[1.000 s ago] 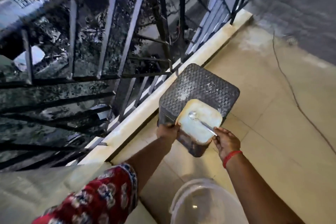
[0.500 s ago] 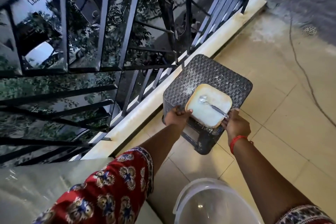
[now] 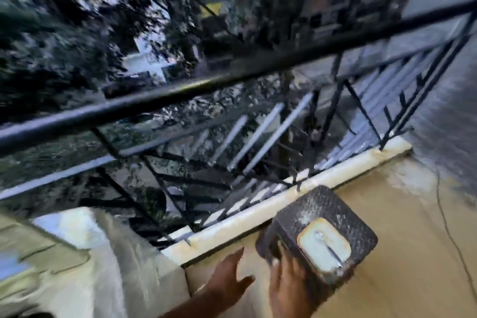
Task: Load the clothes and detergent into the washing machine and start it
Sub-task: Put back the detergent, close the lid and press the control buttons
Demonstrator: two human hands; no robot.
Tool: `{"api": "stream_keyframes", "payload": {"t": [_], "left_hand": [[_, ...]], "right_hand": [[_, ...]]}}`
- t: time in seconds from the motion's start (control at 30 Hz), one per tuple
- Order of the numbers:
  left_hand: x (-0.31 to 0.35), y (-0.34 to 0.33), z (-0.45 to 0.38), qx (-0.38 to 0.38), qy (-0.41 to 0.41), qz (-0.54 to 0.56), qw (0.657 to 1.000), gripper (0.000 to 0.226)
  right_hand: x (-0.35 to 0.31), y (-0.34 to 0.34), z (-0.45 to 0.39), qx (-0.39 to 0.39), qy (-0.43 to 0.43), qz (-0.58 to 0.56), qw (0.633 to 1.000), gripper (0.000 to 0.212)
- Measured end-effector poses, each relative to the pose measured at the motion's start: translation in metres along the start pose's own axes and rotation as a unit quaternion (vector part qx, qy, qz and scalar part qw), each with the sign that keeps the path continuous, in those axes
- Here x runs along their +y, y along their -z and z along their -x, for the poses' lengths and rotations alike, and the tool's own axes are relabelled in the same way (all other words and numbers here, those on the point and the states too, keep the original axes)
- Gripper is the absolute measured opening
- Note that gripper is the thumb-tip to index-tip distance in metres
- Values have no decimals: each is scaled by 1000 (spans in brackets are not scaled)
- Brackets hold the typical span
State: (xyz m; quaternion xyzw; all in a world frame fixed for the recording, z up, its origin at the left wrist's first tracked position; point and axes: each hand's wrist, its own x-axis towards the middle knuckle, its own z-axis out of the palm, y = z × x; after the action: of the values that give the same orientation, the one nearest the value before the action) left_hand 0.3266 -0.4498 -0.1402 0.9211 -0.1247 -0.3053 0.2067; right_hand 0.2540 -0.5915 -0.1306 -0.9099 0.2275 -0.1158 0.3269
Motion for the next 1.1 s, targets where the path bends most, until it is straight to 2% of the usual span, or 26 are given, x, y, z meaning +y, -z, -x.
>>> {"api": "stream_keyframes", "payload": {"t": [0.13,0.23,0.3,0.4,0.57,0.63,0.7,0.73,0.83,0.87,0.97,1.1], "left_hand": [[-20,67,71,59,-63,4,996,78],[-46,120,137,139,-86,-15,986,60],[-75,140,172,198,-95,-25,975,74],[-140,157,224,213,-35,-64,974,88],[-235,168,304,276,41,-85,956,67],[-270,163,327,255,85,-89,959,71],[-304,159,346,244,133,-91,956,67],[-316,157,355,220,147,-92,960,64],[-353,144,364,151,151,-91,973,65],[-362,142,365,135,153,-90,975,65],[-385,137,362,85,138,-76,984,61],[-402,132,353,64,109,-78,989,61]], "right_hand": [[-98,-19,28,-51,111,-13,992,56],[-174,-24,62,-85,214,-28,973,51],[-214,-23,88,-112,247,-44,961,59],[-272,-37,131,-140,289,-53,946,65],[-350,-78,206,-269,372,-9,888,79],[-372,-96,229,-298,394,42,869,70],[-394,-113,254,-322,405,92,851,58],[-401,-123,264,-324,412,114,844,60],[-408,-149,281,-363,396,191,821,84],[-408,-157,283,-382,384,219,812,86],[-412,-176,286,-430,333,309,780,67],[-419,-195,287,-445,310,360,759,64]]}}
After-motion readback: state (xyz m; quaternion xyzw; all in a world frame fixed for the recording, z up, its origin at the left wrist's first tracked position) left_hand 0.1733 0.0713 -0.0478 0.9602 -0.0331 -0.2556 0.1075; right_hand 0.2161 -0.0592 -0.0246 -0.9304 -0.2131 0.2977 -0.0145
